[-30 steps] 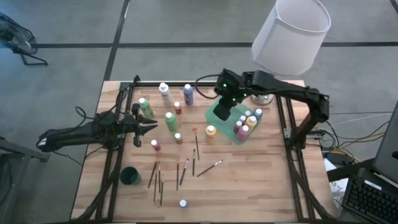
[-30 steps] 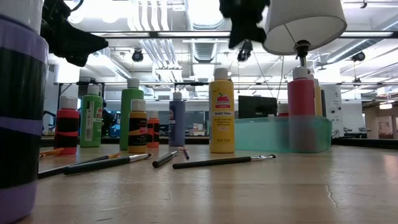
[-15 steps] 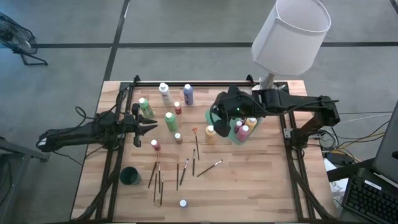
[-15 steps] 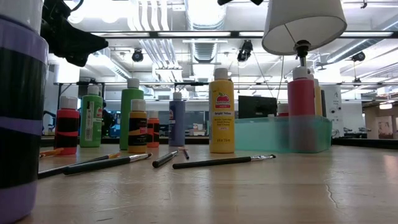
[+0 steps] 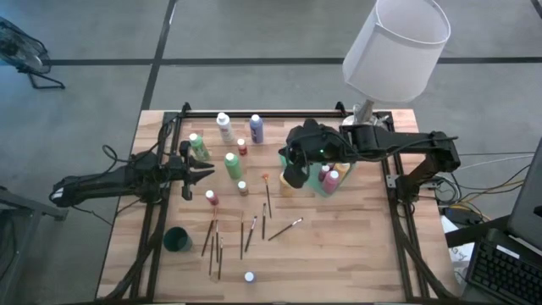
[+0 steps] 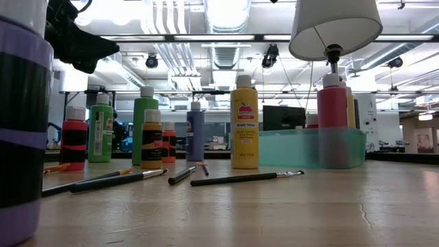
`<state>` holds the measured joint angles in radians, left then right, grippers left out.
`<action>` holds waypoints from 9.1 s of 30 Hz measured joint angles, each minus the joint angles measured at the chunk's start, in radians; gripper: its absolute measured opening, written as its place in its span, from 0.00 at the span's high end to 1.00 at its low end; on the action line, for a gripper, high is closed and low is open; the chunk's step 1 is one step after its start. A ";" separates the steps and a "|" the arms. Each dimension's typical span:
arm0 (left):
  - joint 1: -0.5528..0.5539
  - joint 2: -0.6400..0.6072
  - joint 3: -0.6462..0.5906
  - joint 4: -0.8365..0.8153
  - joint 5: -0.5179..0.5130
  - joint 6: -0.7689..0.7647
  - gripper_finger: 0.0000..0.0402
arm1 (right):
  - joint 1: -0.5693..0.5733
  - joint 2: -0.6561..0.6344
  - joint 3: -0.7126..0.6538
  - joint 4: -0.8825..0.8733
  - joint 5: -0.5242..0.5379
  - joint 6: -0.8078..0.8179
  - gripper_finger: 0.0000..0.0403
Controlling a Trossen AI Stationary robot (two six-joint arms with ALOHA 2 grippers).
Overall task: Pick & Place Paint Supplies
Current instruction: Put the big blue paint bottle into the green bin
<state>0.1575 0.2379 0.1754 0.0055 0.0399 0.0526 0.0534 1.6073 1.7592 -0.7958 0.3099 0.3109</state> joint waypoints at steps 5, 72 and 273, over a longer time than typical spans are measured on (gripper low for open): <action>0.000 0.000 0.000 0.000 0.000 0.000 0.81 | -0.002 -0.002 0.000 0.047 0.004 -0.112 0.98; 0.000 0.013 0.002 0.152 -0.172 -0.113 0.81 | 0.136 -1.136 -1.343 1.539 0.191 -0.243 0.98; 0.551 1.374 1.734 -0.997 0.050 0.148 0.46 | -0.051 -1.560 -1.724 0.770 -0.494 -0.180 0.97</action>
<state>0.7082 1.6116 1.9094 -0.9919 0.0899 0.2004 0.0021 0.0475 0.0353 -0.0257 -0.1837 0.1304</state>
